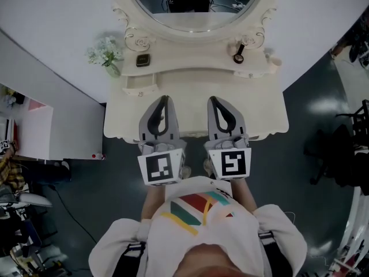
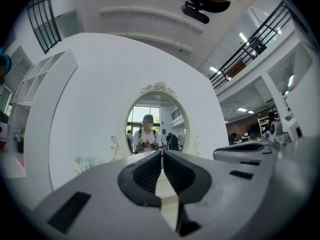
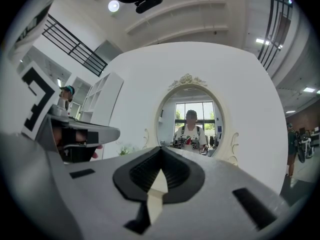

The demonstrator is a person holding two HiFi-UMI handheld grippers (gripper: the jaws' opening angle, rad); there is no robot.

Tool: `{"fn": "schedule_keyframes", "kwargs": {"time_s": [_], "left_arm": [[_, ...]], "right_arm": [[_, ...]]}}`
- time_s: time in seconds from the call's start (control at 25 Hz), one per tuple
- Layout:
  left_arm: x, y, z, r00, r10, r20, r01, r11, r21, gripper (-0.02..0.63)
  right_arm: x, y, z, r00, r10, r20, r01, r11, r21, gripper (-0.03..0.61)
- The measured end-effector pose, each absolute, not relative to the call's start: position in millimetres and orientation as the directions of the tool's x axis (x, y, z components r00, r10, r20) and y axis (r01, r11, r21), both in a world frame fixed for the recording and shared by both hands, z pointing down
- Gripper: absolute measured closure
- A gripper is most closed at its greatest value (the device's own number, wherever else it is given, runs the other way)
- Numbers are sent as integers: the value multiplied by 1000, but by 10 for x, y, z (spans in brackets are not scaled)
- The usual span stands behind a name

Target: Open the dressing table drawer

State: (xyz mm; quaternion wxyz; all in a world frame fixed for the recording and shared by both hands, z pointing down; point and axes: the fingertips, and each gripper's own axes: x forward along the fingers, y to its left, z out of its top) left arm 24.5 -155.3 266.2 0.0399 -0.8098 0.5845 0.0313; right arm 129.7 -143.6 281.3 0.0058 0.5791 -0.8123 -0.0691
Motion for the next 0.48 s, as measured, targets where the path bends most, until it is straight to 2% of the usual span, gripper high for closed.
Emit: {"fn": "schedule_keyframes", "kwargs": {"time_s": [0.08, 0.2, 0.48], "left_arm": [[235, -1572, 2658, 311, -942, -128, -950, -312, -16, 598], [223, -1571, 2642, 308, -947, -92, -951, -307, -24, 598], [196, -1609, 2641, 290, -952, -95, -957, -288, -26, 598]], "right_arm": [[1304, -1445, 2822, -328, -942, -65, -940, 319, 123, 578], [1297, -1460, 2833, -327, -943, -63, -940, 317, 126, 578], [1290, -1504, 2854, -328, -943, -54, -940, 321, 115, 578]]}}
